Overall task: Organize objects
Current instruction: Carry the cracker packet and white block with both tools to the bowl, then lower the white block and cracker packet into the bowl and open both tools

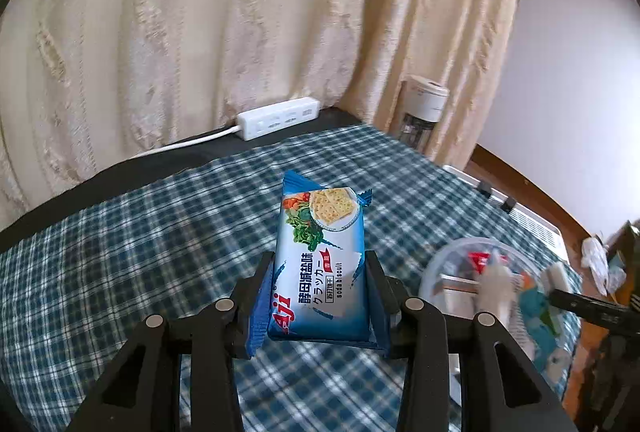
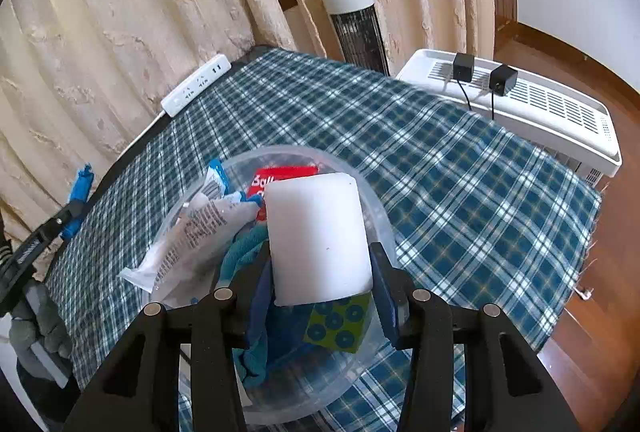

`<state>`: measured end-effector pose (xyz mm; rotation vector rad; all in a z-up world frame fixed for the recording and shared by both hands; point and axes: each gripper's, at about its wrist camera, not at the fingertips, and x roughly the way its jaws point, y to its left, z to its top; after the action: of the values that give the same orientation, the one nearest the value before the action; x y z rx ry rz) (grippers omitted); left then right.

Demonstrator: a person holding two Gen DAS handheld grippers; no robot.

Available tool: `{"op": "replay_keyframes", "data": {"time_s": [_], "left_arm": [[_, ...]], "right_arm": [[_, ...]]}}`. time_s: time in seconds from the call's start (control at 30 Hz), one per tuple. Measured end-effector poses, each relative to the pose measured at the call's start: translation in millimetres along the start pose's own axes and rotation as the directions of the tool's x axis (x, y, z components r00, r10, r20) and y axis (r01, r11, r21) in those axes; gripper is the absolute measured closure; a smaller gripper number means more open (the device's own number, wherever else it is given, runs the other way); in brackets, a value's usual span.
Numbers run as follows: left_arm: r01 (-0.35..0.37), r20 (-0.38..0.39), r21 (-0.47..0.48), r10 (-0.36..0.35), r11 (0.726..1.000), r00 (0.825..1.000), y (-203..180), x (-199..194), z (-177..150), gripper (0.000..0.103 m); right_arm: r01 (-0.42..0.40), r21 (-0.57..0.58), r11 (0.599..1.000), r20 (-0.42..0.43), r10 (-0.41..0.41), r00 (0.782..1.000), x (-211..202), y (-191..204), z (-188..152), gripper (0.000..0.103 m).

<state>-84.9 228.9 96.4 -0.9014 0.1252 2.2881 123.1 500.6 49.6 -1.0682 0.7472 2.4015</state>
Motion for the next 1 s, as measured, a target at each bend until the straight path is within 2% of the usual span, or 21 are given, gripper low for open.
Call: {"op": "replay_keyframes", "data": {"time_s": [0.23,0.33,0.47,0.8,1.0], "left_arm": [[0.068,-0.017,0.047,-0.067,0.997,0.998,-26.2,-4.0,-6.9,0.059],[0.108,-0.042,0.055,-0.106,0.993,0.993,-37.6,-3.7,-10.6,0.059],[0.128,-0.055,0.09,-0.123,0.988,0.991,-56.4,-6.6,-16.1,0.059],[0.167,-0.076,0.159,-0.157,0.973,0.985,-108.7,-16.6,-24.1,0.059],[0.198,-0.131,0.172,-0.176,0.965,0.976,-140.9,-2.4,-36.8,0.058]], "right_arm": [[-0.003,-0.029,1.0,-0.021,0.002,1.0,5.8,8.0,-5.8,0.056],[-0.008,-0.029,1.0,-0.013,0.008,1.0,2.9,7.6,-6.3,0.04],[-0.025,-0.038,0.999,0.015,0.026,1.0,-5.2,6.2,-5.9,0.034],[-0.089,-0.022,0.996,0.08,0.091,0.993,-23.7,-9.1,-11.7,0.033],[-0.087,-0.068,0.994,0.124,0.095,0.988,-35.8,-11.9,-20.6,0.029]]}}
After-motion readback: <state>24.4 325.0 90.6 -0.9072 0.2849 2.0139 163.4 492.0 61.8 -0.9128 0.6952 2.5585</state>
